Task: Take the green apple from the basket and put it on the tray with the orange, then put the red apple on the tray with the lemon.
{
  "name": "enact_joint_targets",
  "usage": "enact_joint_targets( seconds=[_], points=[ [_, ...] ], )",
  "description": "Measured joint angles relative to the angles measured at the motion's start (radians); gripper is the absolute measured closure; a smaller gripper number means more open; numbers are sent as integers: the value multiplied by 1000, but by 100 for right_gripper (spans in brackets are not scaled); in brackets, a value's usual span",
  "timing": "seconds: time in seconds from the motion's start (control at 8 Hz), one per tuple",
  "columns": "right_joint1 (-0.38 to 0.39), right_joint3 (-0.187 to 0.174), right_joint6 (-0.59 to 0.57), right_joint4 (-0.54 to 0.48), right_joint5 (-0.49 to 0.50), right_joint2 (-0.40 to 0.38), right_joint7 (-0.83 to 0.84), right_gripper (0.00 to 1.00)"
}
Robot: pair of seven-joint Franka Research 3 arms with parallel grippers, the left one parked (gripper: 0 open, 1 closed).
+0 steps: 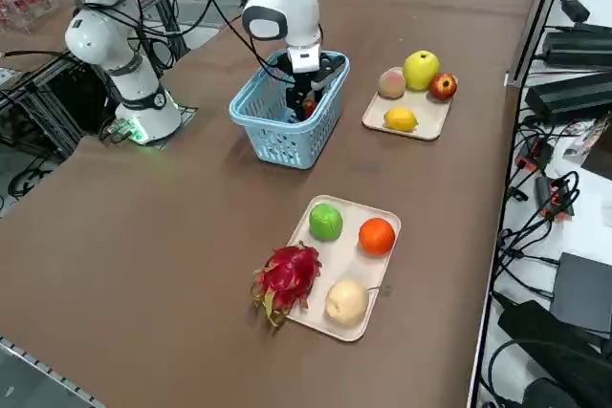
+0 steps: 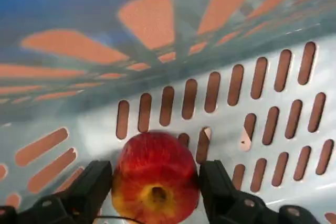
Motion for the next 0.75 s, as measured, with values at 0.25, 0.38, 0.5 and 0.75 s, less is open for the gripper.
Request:
enact_joint_targets(
  seconds=[0.25, 0.38, 0.5, 0.75],
  points=[
    [0, 1, 0, 0, 0, 0, 0, 9],
    [0, 1, 0, 0, 0, -1, 0, 12],
    [0, 1, 0, 0, 0, -1, 0, 13],
    [0, 2, -8, 1, 0, -1, 0, 13]
  ],
)
